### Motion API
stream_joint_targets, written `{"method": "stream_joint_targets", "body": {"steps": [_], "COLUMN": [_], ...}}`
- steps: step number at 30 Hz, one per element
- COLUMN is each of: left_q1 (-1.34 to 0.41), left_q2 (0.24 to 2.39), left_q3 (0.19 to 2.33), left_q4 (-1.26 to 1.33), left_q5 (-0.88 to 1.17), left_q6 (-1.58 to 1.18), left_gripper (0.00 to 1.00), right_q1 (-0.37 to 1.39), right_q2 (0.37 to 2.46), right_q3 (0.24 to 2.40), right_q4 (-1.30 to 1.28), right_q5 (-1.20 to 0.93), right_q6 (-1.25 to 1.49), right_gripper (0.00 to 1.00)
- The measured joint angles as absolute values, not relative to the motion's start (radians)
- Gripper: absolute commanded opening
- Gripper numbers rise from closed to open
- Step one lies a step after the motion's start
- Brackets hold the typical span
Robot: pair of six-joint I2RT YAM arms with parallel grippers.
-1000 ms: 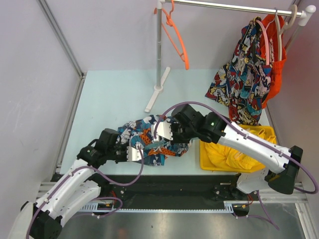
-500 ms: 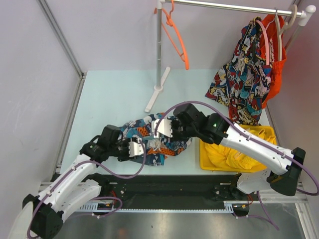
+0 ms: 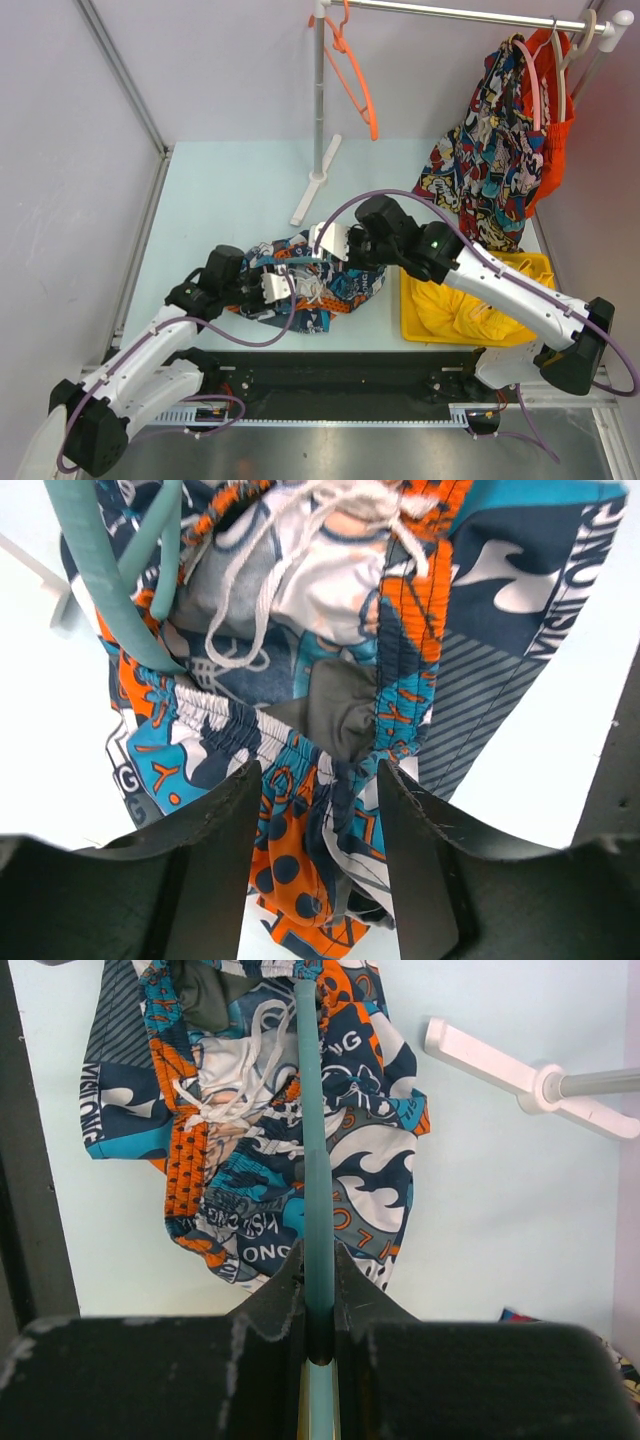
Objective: Place the shorts on the hanger
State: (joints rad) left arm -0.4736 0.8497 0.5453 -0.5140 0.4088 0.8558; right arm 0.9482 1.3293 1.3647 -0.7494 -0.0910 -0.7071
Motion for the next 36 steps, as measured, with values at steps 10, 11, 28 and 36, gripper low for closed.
{"method": "stream_joint_targets", "body": {"steps": [10,11,28,36], "left_q1": [-0.474,-0.474,-0.473,-0.473], "left_q2": [0.885,0.884,0.806,0.797], "left_q3": [0.504,0.503,0.56,0.611], "left_q4": [-0.52,-0.521,-0.596,-0.632], "left_q5": [0.368,0.369,0.395,0.415], "left_q6": [0.882,0.884,0.88,0.861], "left_gripper": [0.21,0.19,0.0,0.0], "right_q1": [0.94,0.94,0.966,0.969], "right_q2": [1.271,1.261,1.252,1.274], "right_q3": [1.355,1.355,1.3,1.273], "right_q4": [-0.789,-0.801,-0.838,-0.744], "right_q5": [-0.162,-0.176,-0.259,-0.268], "right_q6": [-0.708,-0.708,-0.71,-0.699], "right_gripper": [0.0,0.0,0.0,0.0]}}
